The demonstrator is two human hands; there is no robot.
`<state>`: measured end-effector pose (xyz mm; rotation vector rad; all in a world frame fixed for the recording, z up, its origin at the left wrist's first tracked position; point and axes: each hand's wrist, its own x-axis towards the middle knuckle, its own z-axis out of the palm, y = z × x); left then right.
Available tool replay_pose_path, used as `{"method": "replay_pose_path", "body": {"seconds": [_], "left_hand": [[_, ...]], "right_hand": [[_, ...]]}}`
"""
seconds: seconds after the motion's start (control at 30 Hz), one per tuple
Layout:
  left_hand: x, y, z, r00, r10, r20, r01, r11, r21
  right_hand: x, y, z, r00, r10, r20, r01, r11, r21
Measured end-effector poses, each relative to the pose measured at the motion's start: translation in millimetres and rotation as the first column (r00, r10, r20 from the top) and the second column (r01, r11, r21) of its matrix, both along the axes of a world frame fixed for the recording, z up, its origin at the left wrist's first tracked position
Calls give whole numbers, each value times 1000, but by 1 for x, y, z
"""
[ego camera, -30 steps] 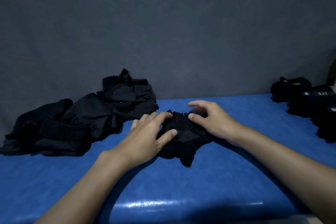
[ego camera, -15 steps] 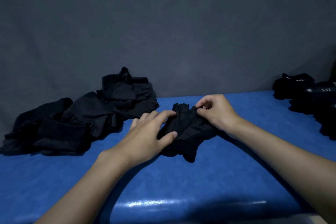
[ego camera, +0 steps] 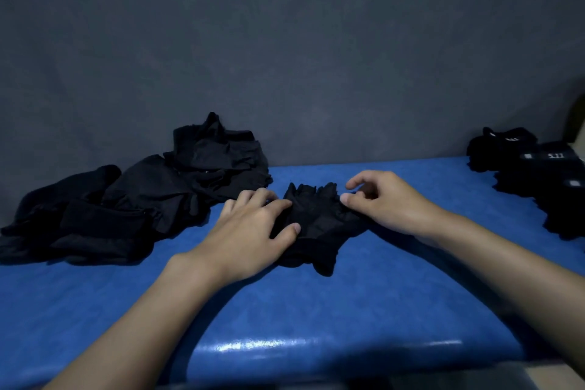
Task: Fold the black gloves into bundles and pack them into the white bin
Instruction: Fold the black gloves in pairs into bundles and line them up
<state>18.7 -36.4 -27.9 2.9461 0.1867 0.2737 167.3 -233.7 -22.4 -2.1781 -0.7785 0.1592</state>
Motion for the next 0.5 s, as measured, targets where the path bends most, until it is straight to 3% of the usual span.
{"method": "replay_pose_path", "body": {"seconds": [0.27,0.5], "left_hand": [[2,6,-2,991,-136,-14,135,990,-51],[3,9,-4,991,-117,-69,116,993,-8]], "right_hand": [[-4,8,-5,995,-103,-4,103,995,-4],[-9,17,1,976,-205,79,213,970,-115]]}}
